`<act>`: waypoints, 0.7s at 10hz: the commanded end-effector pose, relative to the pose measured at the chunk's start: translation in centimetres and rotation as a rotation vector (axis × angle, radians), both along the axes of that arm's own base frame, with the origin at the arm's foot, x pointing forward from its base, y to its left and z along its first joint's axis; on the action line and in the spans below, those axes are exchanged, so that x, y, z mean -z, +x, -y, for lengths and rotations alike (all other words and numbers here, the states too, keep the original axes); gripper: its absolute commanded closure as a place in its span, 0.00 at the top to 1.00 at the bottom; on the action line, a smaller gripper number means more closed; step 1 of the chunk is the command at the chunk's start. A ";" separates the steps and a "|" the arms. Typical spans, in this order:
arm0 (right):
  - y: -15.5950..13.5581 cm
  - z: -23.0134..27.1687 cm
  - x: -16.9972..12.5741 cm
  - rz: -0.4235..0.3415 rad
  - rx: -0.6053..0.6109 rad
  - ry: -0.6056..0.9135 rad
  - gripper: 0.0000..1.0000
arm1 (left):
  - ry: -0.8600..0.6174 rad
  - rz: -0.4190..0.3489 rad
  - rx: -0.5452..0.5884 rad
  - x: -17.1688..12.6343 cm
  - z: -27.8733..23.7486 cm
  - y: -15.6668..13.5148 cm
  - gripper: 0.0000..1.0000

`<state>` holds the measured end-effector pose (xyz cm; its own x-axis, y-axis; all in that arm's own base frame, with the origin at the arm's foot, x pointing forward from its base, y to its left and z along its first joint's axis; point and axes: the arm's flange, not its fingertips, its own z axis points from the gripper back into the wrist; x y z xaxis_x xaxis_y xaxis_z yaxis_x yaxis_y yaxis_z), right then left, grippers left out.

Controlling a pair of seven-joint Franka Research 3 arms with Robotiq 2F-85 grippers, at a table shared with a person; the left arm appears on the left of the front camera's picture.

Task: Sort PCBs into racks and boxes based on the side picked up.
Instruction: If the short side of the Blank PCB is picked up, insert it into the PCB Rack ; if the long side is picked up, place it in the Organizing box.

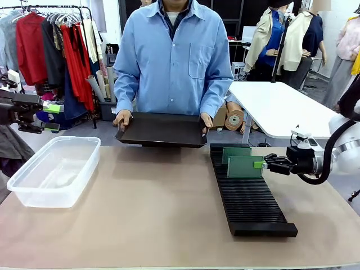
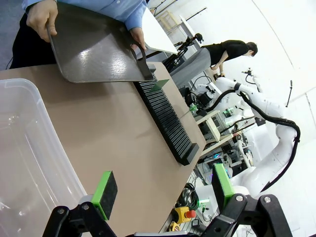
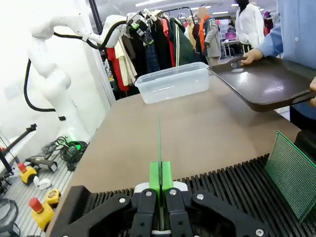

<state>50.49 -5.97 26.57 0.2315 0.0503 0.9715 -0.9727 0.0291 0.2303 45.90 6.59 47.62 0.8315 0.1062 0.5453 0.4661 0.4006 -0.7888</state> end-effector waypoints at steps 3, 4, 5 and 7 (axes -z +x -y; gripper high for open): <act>-0.4 -0.1 1.6 0.043 0.045 -0.014 0.00 | -0.002 0.001 0.001 -0.1 0.0 0.0 1.00; -0.3 0.1 2.0 0.039 0.048 -0.015 0.00 | -0.002 0.001 0.001 -0.1 0.0 0.0 1.00; -0.1 0.2 2.6 0.033 0.048 -0.024 0.00 | -0.002 0.001 0.001 -0.1 0.0 0.0 1.00; 0.1 0.2 3.5 0.024 0.050 -0.041 0.00 | -0.002 0.001 0.001 -0.1 0.0 0.0 1.00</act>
<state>50.29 -6.41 23.31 0.2427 0.0770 0.9670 -0.9689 0.0694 0.2376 45.90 6.59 47.62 0.8315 0.1062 0.5453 0.4661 0.4006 -0.7888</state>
